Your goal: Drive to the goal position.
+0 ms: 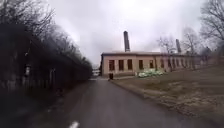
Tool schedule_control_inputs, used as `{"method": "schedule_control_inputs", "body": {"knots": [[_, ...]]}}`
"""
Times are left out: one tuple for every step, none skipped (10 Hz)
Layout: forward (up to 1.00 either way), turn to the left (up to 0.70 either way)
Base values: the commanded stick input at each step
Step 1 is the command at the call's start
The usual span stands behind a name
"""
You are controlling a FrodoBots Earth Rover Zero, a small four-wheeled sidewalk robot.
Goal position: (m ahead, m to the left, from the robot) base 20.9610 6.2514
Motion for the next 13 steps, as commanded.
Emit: {"method": "schedule_control_inputs", "body": {"knots": [[0.70,0.00],[0.70,0.00],[0.70,0.00],[0.70,0.00],[0.70,0.00],[0.70,0.00],[0.70,0.00],[0.70,0.00],[0.70,0.00],[0.70,0.00],[0.70,0.00],[0.70,0.00],[0.70,0.00]]}}
